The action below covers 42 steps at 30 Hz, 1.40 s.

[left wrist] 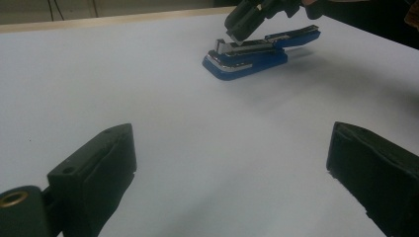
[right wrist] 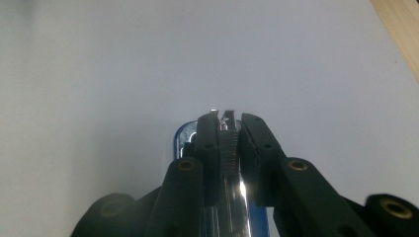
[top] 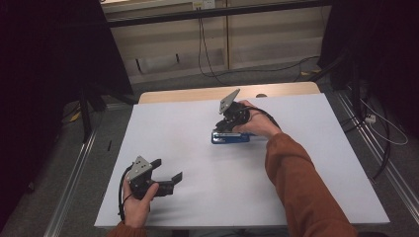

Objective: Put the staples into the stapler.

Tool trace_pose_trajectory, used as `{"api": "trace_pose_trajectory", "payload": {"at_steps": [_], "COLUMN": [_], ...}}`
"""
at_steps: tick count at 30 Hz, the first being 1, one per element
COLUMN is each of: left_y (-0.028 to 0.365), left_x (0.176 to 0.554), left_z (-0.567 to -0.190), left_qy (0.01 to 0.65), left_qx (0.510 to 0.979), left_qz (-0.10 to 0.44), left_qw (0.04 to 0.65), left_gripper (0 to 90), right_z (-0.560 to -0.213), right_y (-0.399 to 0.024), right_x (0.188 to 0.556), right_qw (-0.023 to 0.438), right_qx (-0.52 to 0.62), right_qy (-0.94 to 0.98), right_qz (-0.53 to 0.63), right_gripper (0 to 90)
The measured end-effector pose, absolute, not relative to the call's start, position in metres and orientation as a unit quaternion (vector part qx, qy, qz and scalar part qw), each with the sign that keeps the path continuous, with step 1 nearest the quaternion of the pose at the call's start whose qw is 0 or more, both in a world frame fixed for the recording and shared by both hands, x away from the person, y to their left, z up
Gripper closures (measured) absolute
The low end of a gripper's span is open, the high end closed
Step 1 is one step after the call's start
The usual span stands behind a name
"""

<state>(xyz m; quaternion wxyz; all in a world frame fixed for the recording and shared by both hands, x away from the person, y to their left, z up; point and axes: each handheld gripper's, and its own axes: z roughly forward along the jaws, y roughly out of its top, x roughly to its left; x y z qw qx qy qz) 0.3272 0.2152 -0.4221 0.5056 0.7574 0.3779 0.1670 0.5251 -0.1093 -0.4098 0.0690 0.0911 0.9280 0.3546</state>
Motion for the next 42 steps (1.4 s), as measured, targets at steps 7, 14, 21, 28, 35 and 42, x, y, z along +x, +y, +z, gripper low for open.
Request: {"api": "trace_pose_trajectory", "payload": {"at_steps": [7,14,21,28,35,42], "left_y": [0.215,0.215,0.215,0.215,0.216,0.215], "left_x": [0.327,0.327,0.327,0.328,0.328,0.328], "left_z": [-0.422,-0.422,-0.422,-0.423,-0.423,-0.423], "left_qy": [0.379,0.378,0.378,0.379,0.380,0.380], "left_qx": [0.757,0.758,0.758,0.758,0.758,0.758], "left_qz": [0.166,0.166,0.165,0.165,0.166,0.165], "left_qw": [0.506,0.505,0.505,0.505,0.504,0.504], "left_gripper": [5.0,5.0,5.0,5.0,5.0,5.0], "right_z": [-0.412,-0.416,-0.417,-0.417,-0.420,-0.419], "right_y": [-0.109,-0.106,-0.106,-0.109,-0.115,-0.124], "right_x": [0.526,0.527,0.527,0.527,0.523,0.521], "right_qw": [0.068,0.067,0.064,0.069,0.070,0.067], "right_qx": [0.092,0.091,0.096,0.115,0.157,0.209], "right_qy": [0.929,0.931,0.931,0.926,0.912,0.893], "right_qz": [0.352,0.346,0.345,0.354,0.372,0.393], "right_gripper": [79.1,78.7,76.2,69.0,54.8,30.3]}}
